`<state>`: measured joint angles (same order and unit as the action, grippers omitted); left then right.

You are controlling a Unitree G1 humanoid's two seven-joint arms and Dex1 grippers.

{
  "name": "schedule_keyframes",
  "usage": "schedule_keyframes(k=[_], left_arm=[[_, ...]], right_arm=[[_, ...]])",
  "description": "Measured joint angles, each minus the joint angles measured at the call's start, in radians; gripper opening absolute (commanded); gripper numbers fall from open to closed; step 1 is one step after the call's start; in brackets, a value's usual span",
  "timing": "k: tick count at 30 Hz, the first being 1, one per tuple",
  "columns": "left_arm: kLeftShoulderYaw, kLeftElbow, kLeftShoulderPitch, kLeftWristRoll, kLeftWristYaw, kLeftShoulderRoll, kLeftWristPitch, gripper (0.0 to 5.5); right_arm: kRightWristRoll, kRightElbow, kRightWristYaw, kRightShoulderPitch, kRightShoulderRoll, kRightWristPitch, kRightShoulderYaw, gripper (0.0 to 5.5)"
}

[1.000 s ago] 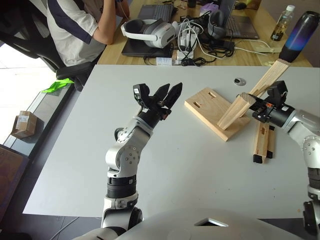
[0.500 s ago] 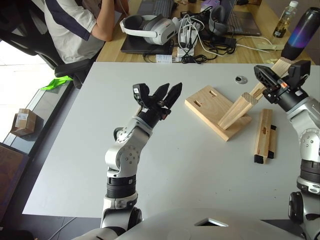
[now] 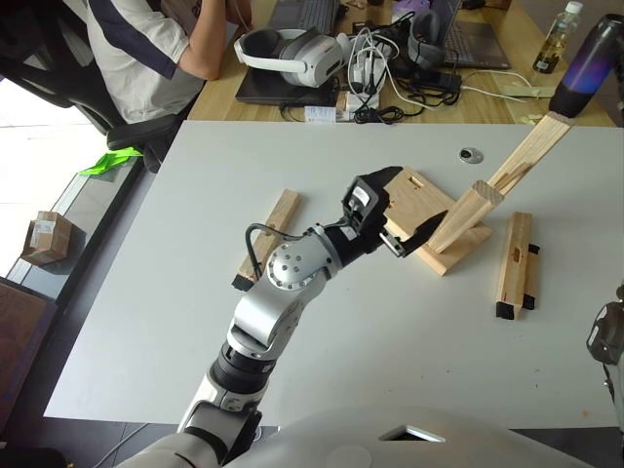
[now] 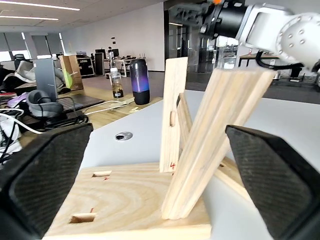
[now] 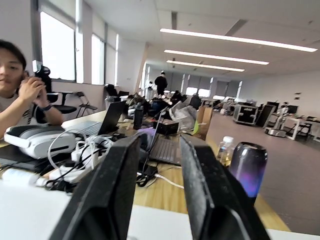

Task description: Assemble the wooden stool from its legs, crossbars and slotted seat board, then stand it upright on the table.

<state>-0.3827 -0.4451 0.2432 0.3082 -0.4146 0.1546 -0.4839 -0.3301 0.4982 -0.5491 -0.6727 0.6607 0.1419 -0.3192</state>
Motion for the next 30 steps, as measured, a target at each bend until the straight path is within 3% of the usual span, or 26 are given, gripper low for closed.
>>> schedule_keyframes(k=[6,14,30], left_arm=[[-0.029,-0.005,0.004,0.068,-0.13,0.049,-0.085,4.91],[-0.072,0.073,0.06,-0.007,-0.069,-0.035,-0.064,4.91],[-0.121,0.147,0.118,-0.126,-0.027,-0.096,0.008,4.91]], right_arm=[[0.005,0.057,-0.028,0.064,0.0,-0.037,0.0,1.4],[0.003,0.016,-0.025,0.128,-0.02,-0.043,-0.003,1.4],[-0.025,-0.074,-0.028,0.164,-0.054,-0.002,-0.008,1.4]])
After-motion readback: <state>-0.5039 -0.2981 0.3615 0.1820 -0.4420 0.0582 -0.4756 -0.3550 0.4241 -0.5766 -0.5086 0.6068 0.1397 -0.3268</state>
